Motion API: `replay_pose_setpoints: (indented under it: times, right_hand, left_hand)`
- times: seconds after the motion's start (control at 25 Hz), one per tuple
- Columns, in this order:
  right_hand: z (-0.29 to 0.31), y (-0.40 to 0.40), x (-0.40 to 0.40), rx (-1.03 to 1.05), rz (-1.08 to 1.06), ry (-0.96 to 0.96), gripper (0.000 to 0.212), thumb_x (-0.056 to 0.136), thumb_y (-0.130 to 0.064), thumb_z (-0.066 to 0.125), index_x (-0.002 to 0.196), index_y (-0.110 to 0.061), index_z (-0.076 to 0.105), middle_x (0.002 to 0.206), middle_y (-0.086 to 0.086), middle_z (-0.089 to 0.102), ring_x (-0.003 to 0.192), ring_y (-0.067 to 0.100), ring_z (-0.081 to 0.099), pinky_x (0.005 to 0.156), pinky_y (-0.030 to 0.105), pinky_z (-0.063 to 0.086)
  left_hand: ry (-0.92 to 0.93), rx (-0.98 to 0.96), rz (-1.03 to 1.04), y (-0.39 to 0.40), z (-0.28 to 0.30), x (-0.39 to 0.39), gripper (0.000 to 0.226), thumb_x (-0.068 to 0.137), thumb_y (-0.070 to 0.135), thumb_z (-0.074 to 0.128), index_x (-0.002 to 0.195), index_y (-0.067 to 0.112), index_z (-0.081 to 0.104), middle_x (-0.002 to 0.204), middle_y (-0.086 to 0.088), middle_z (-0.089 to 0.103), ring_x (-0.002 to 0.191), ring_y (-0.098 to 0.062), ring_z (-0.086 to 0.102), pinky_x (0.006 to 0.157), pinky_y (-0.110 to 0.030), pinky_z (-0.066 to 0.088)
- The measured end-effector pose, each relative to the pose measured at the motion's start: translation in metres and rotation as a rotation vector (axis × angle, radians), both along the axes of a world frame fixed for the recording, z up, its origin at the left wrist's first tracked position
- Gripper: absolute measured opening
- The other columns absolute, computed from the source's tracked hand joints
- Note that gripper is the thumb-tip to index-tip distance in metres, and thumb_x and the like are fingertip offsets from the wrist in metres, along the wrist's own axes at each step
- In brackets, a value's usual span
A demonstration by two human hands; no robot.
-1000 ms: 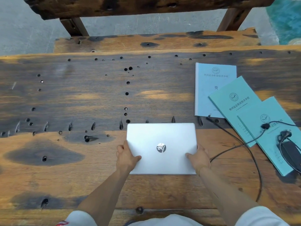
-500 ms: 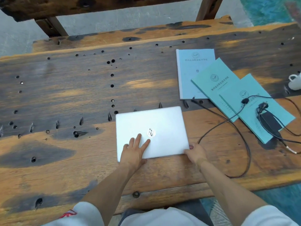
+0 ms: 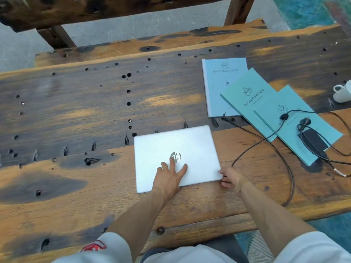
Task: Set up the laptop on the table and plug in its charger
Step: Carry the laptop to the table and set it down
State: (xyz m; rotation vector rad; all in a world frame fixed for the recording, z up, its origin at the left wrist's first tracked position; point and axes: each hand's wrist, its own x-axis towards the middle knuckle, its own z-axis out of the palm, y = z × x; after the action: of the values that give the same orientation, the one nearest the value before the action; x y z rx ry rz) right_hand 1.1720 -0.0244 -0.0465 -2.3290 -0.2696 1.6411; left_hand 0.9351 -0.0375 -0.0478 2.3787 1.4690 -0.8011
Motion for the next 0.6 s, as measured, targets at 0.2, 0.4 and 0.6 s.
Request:
replay_pose_setpoints:
  times: [0.2,0.4,0.6]
  right_hand:
    - [0.004,-0.009,-0.001,0.069,-0.052,0.036,0.033,0.089,-0.001,0.051,0.12,-0.005,0.063,0.112,0.013,0.062,0.099,0.023,0.056,0.088,0.038,0.054]
    - [0.011,-0.056,-0.023,0.199,0.398,-0.494,0.046,0.089,-0.008,0.042,0.132,-0.017,0.054,0.127,0.009,0.061,0.107,0.03,0.061,0.084,0.035,0.049]
    - [0.002,-0.097,-0.022,0.243,1.261,-0.669,0.072,0.092,-0.021,0.038,0.155,-0.01,0.004,0.163,0.011,0.001,0.151,0.025,0.0,0.121,0.035,0.007]
  left_hand:
    - [0.022,-0.047,-0.029,0.004,0.008,0.008,0.083,0.092,0.048,0.056,0.152,0.028,0.003,0.155,-0.035,0.007,0.124,-0.053,0.039,0.077,-0.043,0.048]
    - [0.024,-0.072,-0.019,0.004,0.012,0.01,0.084,0.092,0.045,0.056,0.153,0.028,0.0,0.156,-0.034,0.003,0.132,-0.056,0.032,0.063,-0.037,0.048]
    - [0.039,-0.077,-0.017,0.003,0.015,0.01,0.086,0.091,0.046,0.058,0.153,0.027,0.001,0.156,-0.034,0.004,0.13,-0.056,0.033,0.061,-0.037,0.044]
